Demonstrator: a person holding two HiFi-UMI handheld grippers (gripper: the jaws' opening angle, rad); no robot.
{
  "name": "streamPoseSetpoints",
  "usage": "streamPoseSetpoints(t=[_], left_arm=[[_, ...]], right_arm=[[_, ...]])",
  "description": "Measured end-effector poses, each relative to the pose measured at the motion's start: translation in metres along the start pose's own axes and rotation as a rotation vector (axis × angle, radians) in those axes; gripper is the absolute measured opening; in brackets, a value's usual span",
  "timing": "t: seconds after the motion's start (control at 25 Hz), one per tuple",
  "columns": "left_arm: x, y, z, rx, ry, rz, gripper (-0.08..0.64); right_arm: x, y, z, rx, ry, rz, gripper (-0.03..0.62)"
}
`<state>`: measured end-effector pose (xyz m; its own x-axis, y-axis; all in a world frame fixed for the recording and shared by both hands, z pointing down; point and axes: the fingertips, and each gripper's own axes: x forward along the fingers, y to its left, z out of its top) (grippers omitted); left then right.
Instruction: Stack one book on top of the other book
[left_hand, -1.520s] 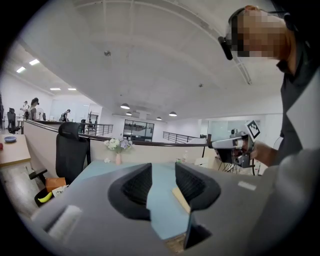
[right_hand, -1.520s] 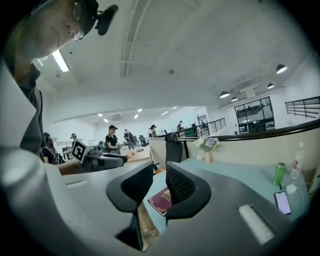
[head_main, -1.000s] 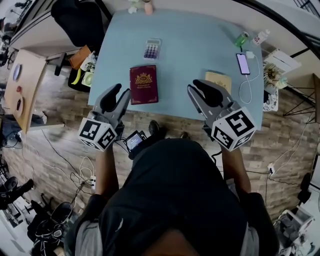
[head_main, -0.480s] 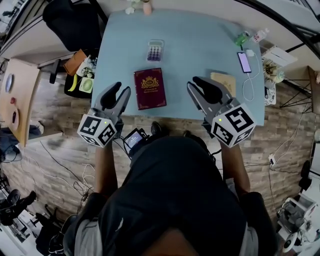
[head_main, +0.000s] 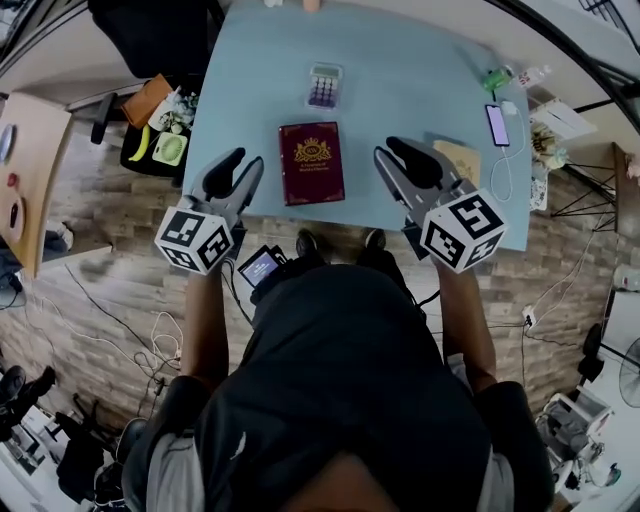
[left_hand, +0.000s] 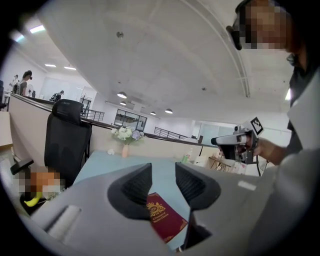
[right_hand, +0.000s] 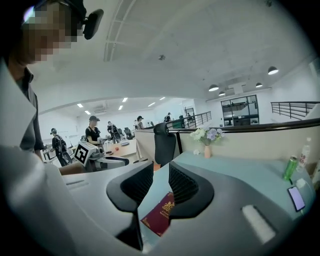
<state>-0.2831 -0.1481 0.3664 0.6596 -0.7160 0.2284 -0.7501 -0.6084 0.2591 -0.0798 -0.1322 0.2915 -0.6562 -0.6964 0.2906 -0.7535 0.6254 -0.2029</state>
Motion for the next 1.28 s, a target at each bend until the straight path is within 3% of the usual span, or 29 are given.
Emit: streamPoseSetpoints(t=[0.44,0.8,1.28], left_arm=[[-0.012,0.013,-0.046,-0.081,0.057,0.086,0.201],[0.009,0.024,-0.098,-0.138,0.148,0.089,0.201],[0.052,0.042,-0.159,-0.198,0.274,0.063,0.201]], right_arm=[[0.042,-0.007,-0.054,0.066,0.13,0.095,0.081],[0.069,-0.017,-0.109,0.124,0.243,0.129,0.086],[0.108,-0.056,-0.197,0.251,0.384,0.063,0.101]])
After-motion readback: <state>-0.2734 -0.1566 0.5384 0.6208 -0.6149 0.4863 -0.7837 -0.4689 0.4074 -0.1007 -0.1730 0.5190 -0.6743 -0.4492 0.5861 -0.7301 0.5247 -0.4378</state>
